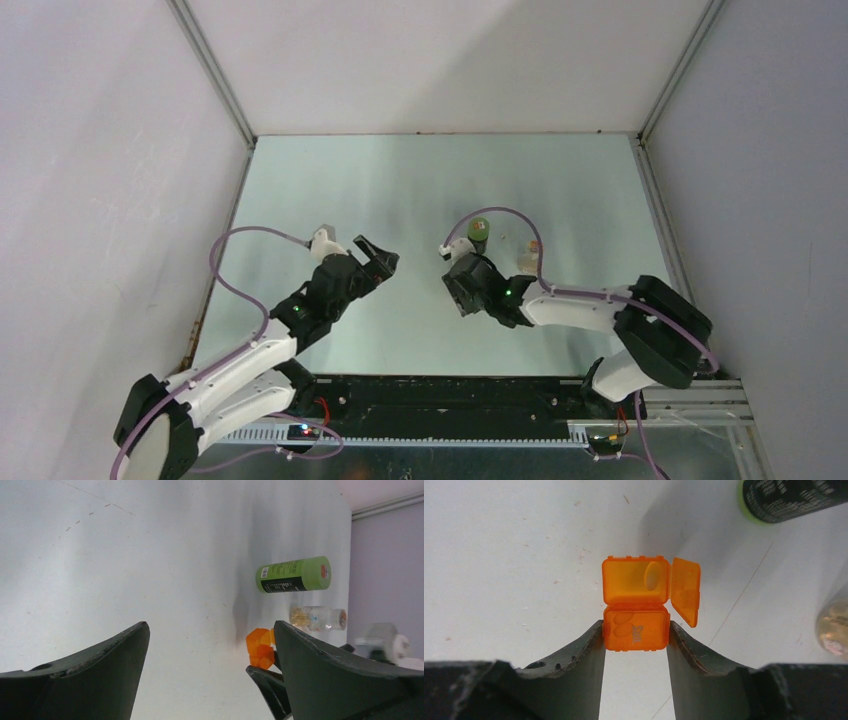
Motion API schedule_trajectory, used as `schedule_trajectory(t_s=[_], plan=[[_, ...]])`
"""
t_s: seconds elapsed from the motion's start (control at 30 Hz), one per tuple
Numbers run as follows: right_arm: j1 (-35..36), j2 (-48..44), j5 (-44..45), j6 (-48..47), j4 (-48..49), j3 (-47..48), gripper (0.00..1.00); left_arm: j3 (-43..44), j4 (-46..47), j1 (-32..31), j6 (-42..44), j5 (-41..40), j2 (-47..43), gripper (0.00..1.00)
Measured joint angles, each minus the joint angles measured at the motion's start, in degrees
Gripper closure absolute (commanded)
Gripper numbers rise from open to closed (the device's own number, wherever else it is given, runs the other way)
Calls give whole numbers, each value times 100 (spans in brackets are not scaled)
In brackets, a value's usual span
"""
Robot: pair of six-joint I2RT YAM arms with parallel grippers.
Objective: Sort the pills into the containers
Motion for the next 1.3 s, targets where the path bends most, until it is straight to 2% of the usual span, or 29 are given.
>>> schedule_trajectory(t_s=[0.13,0.27,0.43,0.63,0.9,1.3], plan=[[0,-623,-190,-175,-9,-63,59,-155,243,9,-76,212,-122,1],[4,-1419,-852,-516,-28,-61,59,-166,592,15,-306,695,-96,1],[101,-1888,-1628,-820,-358,87,59,-85,887,17,-553,1355,332,1],[404,-1906,-1897,-1204,-951,420,60,337,1016,17,-697,2052,1027,1],[638,-1786,-1759,-1582,-1394,1036,60,542,1510,17,-807,2820,1637,11],[625,-1320,-1327,-1661,-1797,1508,60,492,1950,2,-789,3217,1556,12]])
